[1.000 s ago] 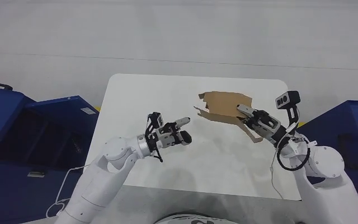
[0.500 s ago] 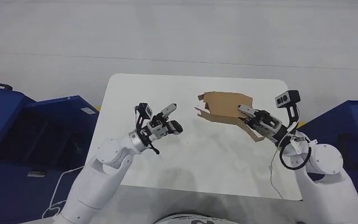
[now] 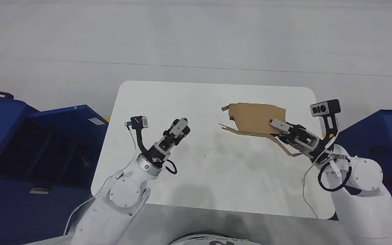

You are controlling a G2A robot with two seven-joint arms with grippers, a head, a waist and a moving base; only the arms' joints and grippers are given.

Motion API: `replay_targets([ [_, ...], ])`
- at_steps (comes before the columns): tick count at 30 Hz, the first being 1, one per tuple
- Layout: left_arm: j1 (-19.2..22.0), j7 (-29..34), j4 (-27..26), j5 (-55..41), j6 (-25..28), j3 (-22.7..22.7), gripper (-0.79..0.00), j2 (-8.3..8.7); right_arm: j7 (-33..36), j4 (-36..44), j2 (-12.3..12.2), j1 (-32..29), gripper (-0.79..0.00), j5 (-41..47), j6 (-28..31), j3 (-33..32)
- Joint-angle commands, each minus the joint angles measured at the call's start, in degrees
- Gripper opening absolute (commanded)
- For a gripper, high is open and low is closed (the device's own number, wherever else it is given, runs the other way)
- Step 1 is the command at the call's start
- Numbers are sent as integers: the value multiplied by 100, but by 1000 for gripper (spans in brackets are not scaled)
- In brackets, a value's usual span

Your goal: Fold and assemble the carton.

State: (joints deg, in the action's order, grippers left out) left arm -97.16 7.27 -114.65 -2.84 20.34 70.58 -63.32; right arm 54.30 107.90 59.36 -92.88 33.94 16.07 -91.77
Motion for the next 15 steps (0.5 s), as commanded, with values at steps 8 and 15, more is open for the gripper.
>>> replay_targets([
  [8,3,-295,-315,426,169,8,0,-20,254,-78,-10,137,-785,62,15,5],
  [15,-167,-529,-1114,947,307,-453,0,-90,2104,-1274,-71,989,-785,739,18,90],
])
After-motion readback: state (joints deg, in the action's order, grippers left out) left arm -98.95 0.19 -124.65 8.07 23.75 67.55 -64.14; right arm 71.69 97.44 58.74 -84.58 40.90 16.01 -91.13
